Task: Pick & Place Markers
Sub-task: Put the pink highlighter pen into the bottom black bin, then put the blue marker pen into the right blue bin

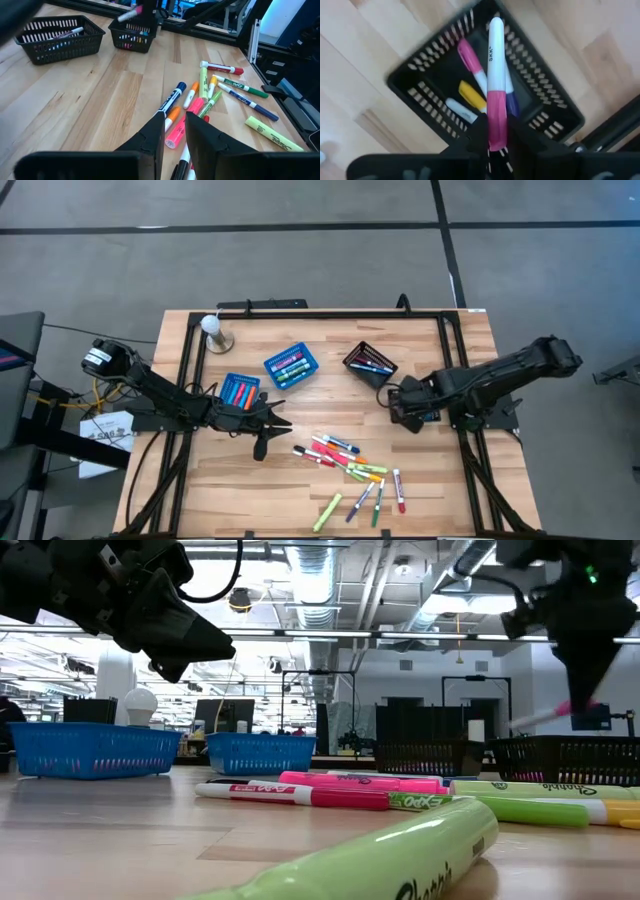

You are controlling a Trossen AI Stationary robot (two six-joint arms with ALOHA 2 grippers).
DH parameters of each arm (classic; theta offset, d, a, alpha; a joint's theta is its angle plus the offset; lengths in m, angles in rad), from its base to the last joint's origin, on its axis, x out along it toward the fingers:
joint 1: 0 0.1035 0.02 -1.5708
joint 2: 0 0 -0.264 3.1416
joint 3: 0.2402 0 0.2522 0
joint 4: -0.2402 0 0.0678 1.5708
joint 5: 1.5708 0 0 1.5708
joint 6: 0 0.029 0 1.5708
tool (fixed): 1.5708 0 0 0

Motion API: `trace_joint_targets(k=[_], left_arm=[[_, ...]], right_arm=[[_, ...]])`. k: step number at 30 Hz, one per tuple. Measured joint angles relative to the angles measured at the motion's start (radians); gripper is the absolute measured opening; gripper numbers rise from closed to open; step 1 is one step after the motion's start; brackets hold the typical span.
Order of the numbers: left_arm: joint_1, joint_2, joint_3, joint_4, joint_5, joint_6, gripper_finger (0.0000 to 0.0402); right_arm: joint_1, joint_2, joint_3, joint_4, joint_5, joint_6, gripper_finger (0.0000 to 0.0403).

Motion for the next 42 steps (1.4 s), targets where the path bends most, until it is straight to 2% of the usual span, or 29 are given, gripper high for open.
trace_joint_targets(k=[8, 21, 28, 37, 42], left_arm=[[0.000, 0.000, 0.000, 0.000, 0.000, 0.000, 0.0072], [0.000, 0.000, 0.000, 0.000, 0.000, 0.000, 0.0072], [0.000, 0.000, 0.000, 0.000, 0.000, 0.000, 0.0072], [0.000, 0.000, 0.000, 0.000, 0.000, 0.000, 0.0072], [0.000, 0.000, 0.000, 0.000, 0.000, 0.000, 0.0072]], right_arm=[[0.000, 0.055, -0.071, 0.093, -0.090, -0.031, 0.0038], [-0.036, 0.117, -0.070, 0.114, -0.049, -0.027, 0.0092], [-0.050, 0.122, -0.070, 0.194, -0.027, -0.026, 0.0104], [-0.049, 0.121, 0.053, 0.123, 0.012, -0.027, 0.0095], [-0.026, 0.121, 0.089, 0.280, 0.023, -0.037, 0.0093]])
